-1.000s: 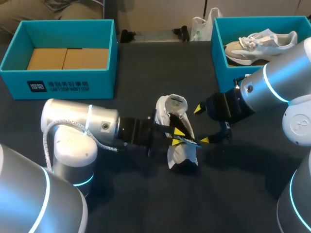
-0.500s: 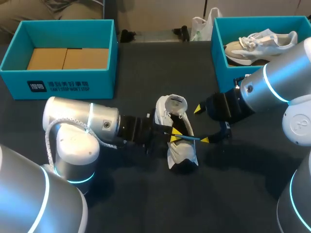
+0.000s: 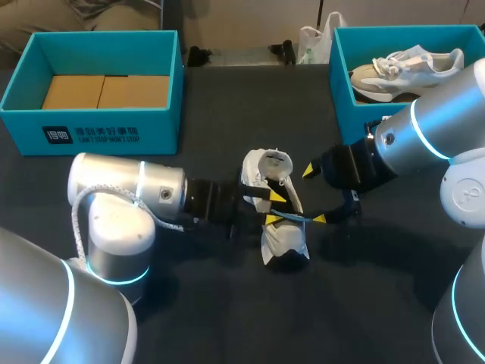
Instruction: Take the shoe out of the shoebox, open the shoe tongue, remove and reinsert the insole, then place the shoe into the shoebox
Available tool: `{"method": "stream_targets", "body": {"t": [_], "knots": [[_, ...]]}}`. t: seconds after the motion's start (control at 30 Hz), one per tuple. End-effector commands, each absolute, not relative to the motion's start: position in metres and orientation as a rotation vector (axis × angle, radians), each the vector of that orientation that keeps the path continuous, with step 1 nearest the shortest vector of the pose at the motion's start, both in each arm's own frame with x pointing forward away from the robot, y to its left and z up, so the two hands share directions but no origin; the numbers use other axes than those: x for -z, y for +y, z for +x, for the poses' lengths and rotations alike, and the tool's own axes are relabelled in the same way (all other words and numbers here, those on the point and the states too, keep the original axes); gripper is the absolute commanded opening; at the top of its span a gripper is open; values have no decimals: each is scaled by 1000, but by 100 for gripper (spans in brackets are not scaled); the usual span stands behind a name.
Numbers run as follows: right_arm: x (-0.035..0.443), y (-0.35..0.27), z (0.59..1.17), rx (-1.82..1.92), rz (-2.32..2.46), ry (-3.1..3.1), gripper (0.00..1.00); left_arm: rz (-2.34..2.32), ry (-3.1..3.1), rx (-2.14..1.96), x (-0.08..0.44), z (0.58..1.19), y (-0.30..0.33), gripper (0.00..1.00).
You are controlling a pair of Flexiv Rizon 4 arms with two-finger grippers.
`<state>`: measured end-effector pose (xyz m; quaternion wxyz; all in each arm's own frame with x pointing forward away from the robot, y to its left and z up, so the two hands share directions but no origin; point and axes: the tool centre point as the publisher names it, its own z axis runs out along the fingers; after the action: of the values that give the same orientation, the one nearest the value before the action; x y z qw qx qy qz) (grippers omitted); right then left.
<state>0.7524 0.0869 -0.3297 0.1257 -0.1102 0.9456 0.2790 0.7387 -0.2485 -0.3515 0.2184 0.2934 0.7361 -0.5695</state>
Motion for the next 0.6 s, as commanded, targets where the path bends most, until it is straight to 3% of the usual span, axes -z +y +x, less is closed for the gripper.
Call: {"method": "stream_targets", "body": {"t": [0.03, 0.3, 0.43, 0.6], "knots": [[331, 88, 752, -808, -319, 2754, 100, 814, 2019, 1591, 344, 730, -244, 26], [331, 88, 752, -808, -319, 2754, 100, 850, 2015, 1616, 342, 724, -257, 24], [331, 88, 752, -808, -319, 2754, 100, 868, 2024, 1619, 345, 722, -261, 0], [331, 88, 752, -808, -319, 2754, 100, 890, 2034, 1610, 355, 725, -259, 0]]}}
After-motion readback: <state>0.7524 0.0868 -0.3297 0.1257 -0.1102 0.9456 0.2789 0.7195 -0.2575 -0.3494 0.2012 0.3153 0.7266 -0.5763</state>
